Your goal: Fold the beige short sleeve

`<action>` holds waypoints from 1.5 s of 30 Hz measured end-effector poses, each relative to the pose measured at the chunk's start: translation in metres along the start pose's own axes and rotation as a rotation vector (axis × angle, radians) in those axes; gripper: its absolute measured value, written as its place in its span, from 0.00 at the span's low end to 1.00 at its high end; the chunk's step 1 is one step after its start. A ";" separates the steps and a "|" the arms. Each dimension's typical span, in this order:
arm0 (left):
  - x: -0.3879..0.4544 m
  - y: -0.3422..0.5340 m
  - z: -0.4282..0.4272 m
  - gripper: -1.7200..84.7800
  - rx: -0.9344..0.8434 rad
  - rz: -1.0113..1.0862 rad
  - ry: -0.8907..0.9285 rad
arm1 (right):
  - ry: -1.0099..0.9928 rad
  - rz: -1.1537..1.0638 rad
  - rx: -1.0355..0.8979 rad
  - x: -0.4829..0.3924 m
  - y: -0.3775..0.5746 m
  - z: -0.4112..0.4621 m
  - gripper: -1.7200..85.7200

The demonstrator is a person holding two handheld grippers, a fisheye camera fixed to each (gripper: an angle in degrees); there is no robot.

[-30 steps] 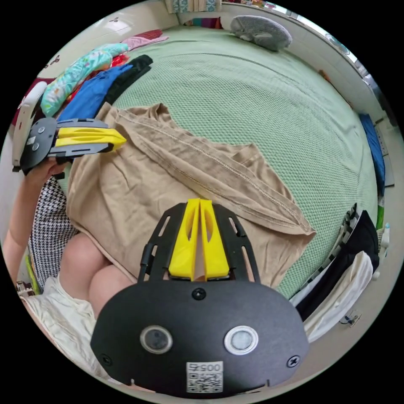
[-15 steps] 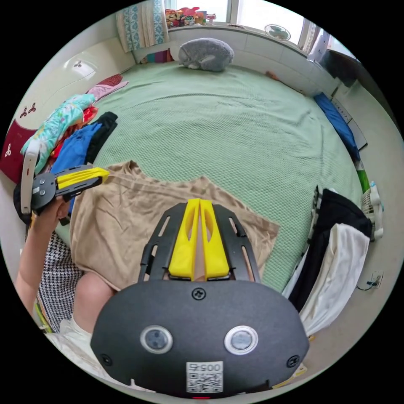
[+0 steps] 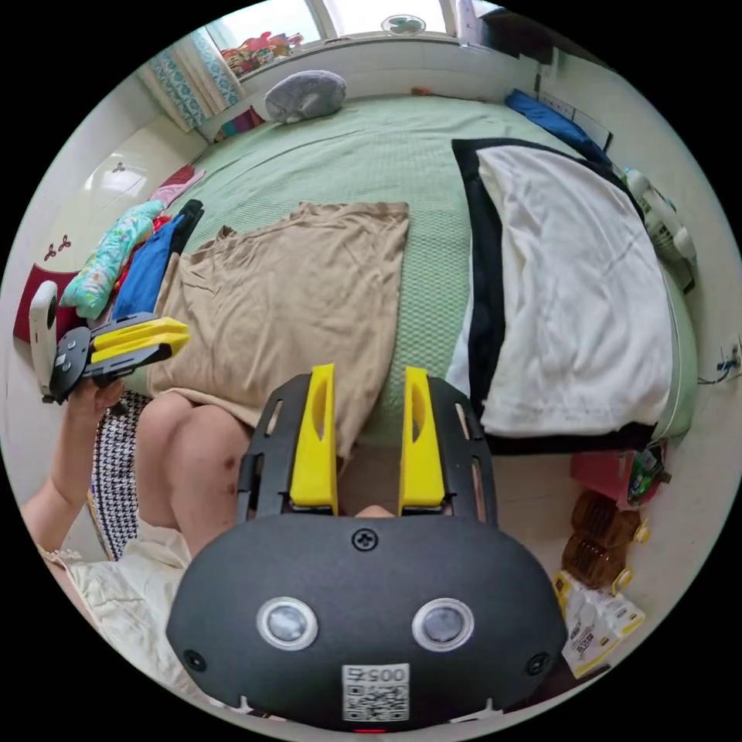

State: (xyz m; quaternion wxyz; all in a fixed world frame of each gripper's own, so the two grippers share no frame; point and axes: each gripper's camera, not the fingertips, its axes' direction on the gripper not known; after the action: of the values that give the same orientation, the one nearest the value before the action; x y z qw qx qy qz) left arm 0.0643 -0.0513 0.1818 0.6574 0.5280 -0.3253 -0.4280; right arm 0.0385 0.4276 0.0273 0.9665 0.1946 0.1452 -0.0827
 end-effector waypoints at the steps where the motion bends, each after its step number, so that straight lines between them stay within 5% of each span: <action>1: 0.019 -0.002 0.000 0.11 -0.005 0.034 0.025 | -0.024 0.018 -0.016 0.009 0.009 0.001 0.15; 8: 0.099 -0.005 0.009 0.15 -0.026 0.144 0.070 | -0.182 0.098 -0.101 0.047 0.029 0.026 0.16; 17: 0.144 -0.016 0.035 0.26 -0.054 0.082 0.129 | -0.197 0.077 -0.209 0.046 0.010 0.011 0.02; 27: 0.133 -0.024 0.042 0.09 0.002 -0.192 0.061 | -0.168 -0.003 -0.214 0.031 -0.009 -0.031 0.06; 33: 0.113 -0.005 0.022 0.08 0.056 -0.216 0.102 | -0.263 0.063 -0.057 0.081 -0.019 -0.051 0.19; 45: 0.088 0.022 -0.010 0.08 0.089 -0.206 0.177 | -0.439 0.272 -0.161 0.124 -0.070 0.007 0.20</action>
State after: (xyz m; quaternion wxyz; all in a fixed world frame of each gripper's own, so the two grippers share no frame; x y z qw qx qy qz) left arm 0.1147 -0.1249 0.1992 0.6121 0.6228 -0.2287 -0.4303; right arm 0.1418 0.3481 -0.0303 0.9895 0.1124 -0.0892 0.0194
